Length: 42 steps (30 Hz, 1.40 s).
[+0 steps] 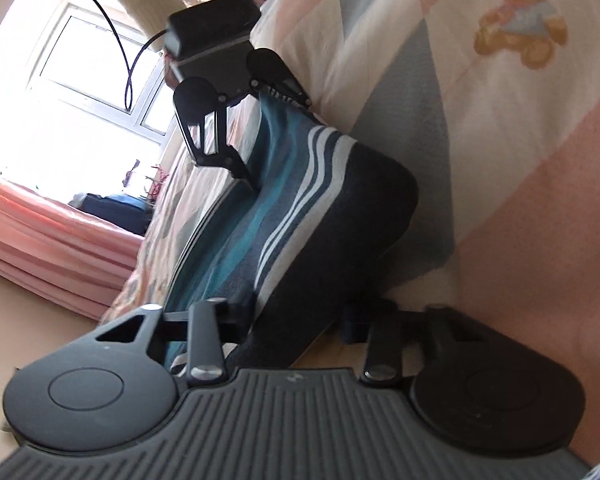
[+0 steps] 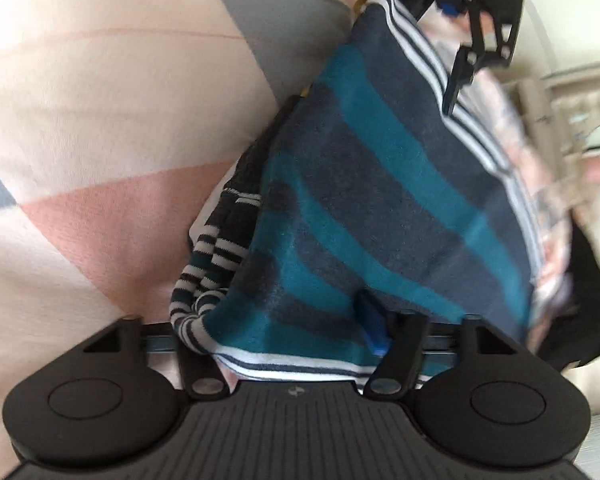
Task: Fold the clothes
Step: 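Grasp the striped sweater bundle with both grippers and lift it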
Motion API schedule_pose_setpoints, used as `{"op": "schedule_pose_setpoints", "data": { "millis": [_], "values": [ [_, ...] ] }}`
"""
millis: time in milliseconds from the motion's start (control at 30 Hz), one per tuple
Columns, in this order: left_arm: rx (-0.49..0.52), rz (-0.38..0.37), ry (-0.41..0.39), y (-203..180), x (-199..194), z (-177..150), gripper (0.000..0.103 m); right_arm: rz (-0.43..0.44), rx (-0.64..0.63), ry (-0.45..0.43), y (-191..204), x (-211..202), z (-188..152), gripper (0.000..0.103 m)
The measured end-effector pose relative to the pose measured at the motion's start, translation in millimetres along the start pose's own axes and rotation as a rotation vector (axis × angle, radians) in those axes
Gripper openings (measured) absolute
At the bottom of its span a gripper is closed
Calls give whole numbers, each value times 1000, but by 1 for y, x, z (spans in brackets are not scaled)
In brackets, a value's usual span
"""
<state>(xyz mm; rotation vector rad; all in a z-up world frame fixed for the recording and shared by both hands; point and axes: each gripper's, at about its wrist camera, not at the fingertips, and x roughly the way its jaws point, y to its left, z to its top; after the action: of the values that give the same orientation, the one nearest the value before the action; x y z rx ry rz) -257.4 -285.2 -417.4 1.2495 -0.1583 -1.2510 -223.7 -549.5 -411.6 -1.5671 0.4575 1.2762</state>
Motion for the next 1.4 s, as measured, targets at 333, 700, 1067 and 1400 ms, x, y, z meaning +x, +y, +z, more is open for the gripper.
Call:
{"op": "schedule_pose_setpoints", "data": {
  "millis": [333,700,1067,1400],
  "values": [
    [-929,-402,12,175,-23,-53,24,578,919,-133,-227,-42,-66,15],
    [-2027,-256,141,278,28,-232,23,470,1633,-261,-336,73,-195,15],
    [-2232,-207,125,294,48,-302,27,454,1798,-262,-320,100,-217,16],
    [-2103,-134,122,316,54,-319,18,288,1927,-283,-339,101,-225,15]
  ]
}}
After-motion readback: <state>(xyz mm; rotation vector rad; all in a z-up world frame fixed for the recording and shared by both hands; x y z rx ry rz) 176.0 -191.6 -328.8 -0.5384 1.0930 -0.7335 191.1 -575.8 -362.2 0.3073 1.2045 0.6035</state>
